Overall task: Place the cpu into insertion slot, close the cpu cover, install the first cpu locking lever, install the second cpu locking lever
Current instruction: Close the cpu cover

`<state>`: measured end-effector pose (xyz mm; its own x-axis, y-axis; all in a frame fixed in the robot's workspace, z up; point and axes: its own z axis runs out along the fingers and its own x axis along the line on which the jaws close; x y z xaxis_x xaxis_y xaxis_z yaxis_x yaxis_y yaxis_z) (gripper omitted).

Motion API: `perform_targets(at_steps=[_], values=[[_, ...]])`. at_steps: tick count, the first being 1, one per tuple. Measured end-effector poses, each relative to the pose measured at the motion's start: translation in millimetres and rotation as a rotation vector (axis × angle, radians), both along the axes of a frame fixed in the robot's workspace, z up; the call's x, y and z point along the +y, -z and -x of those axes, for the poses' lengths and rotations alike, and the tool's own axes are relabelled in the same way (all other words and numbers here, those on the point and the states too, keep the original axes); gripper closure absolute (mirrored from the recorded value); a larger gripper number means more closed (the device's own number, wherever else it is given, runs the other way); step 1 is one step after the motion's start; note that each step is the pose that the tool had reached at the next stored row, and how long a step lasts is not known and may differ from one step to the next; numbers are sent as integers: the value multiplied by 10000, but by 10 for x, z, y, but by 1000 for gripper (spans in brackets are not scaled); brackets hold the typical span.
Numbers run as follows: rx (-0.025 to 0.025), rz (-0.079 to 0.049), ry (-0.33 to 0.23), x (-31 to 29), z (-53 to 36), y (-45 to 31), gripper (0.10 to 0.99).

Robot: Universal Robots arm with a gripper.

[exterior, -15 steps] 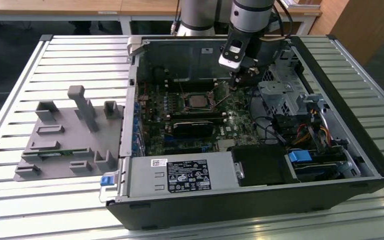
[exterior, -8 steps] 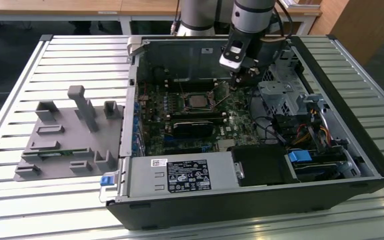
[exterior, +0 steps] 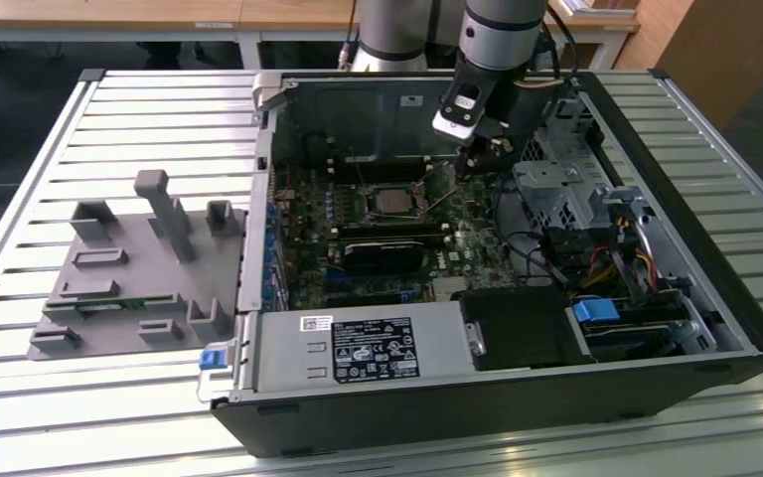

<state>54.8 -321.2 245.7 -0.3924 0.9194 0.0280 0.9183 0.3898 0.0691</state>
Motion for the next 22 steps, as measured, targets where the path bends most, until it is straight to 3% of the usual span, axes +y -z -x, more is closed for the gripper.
perform_targets(at_steps=[8, 15, 22], values=[[25, -4, 118, -6, 24, 19, 980], [24, -10, 158, -7, 188, 19, 980], [24, -10, 172, -7, 251, 22, 980]])
